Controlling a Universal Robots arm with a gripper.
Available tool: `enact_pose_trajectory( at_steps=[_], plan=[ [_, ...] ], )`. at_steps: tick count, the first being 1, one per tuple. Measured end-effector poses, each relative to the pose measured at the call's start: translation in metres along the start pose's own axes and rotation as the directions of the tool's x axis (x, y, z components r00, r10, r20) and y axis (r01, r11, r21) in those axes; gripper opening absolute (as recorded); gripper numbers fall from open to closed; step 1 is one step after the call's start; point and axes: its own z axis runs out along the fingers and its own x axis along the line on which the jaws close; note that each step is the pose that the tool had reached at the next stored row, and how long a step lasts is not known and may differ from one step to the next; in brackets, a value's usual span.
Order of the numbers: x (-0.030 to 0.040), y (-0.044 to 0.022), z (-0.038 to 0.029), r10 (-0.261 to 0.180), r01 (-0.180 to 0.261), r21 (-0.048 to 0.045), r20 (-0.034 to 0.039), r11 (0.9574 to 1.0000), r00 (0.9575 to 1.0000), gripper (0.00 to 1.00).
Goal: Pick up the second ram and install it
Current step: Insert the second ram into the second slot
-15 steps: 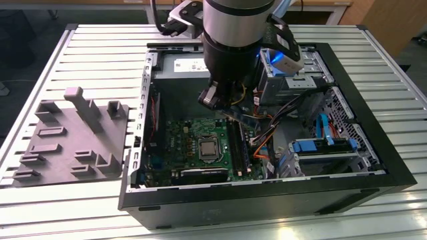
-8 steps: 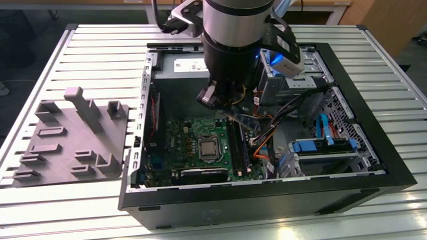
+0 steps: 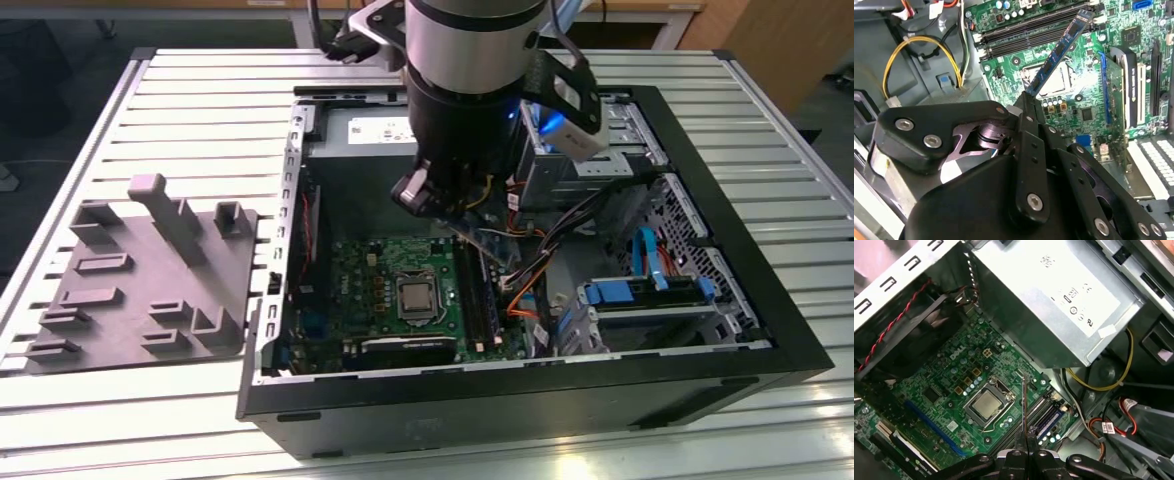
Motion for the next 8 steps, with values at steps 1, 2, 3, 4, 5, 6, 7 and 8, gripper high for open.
enact_pose_trajectory(
  at_steps=[1,2,3,4,5,6,7,8],
  plan=[
    [0.0,0.0,0.0,0.011,-0.011,0.0013,0.0007,0.9999,0.9999,0.12],
    [0.0,0.0,0.0,0.022,-0.022,0.0026,0.0014,0.9998,0.9998,0.12],
    [0.0,0.0,0.0,0.033,-0.033,0.0038,0.0021,0.9995,0.9995,0.12],
    [0.0,0.0,0.0,0.043,-0.043,0.005,0.0028,0.9991,0.9991,0.12],
    [0.0,0.0,0.0,0.053,-0.053,0.0061,0.0035,0.9986,0.9986,0.12],
    [0.0,0.0,0.0001,0.063,-0.063,0.0072,0.0042,0.998,0.998,0.12],
    [0.0,0.0,0.0,0.073,-0.074,0.0084,0.0049,0.9973,0.9973,0.12],
    [0.0,0.0,0.0,0.083,-0.083,0.0095,0.0056,0.9965,0.9965,0.12]
  ],
)
